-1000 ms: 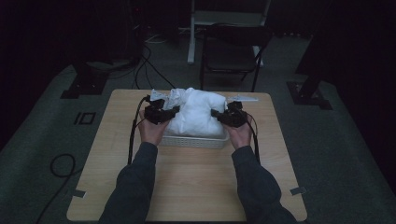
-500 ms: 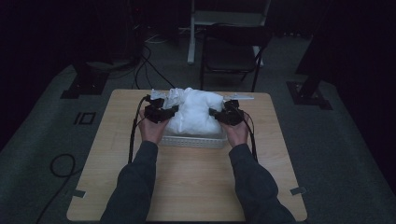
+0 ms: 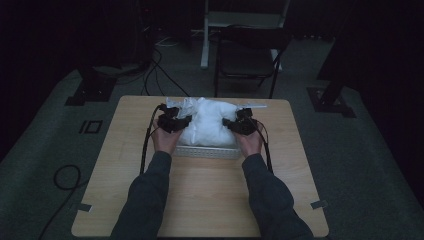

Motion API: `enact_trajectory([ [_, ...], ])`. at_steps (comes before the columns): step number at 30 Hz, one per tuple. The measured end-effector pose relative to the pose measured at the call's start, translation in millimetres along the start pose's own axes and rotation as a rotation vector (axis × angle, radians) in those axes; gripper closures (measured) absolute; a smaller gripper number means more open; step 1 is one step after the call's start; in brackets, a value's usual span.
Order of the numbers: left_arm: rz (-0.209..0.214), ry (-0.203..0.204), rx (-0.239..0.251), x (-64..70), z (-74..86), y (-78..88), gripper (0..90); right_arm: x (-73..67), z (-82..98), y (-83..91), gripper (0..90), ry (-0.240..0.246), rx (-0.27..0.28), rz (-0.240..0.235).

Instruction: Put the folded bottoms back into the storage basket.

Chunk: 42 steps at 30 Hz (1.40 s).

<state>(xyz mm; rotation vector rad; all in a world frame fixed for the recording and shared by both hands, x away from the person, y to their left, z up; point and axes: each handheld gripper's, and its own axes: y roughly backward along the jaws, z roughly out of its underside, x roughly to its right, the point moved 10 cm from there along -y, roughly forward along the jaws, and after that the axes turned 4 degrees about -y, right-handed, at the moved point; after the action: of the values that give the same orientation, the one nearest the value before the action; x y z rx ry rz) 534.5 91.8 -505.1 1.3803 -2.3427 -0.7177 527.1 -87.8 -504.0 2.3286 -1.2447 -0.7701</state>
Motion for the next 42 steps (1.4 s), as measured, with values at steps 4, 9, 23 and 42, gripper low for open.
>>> enact_trajectory([
  [4,-0.015,0.000,-0.031,-0.7,6.2,-8.3,57.1,3.8,5.3,-8.2,67.7,-0.004,-0.023,0.016],
  [9,-0.024,0.001,-0.060,-1.8,11.7,-15.4,57.2,5.1,8.9,-13.3,67.7,0.001,-0.039,0.032],
  [23,-0.063,0.000,-0.114,-2.1,23.9,-24.1,57.0,5.5,21.5,-25.4,67.7,0.001,-0.084,0.070],
  [42,-0.096,0.023,-0.182,3.0,41.6,-30.2,55.0,8.6,31.2,-29.7,66.8,0.017,-0.134,0.108],
])
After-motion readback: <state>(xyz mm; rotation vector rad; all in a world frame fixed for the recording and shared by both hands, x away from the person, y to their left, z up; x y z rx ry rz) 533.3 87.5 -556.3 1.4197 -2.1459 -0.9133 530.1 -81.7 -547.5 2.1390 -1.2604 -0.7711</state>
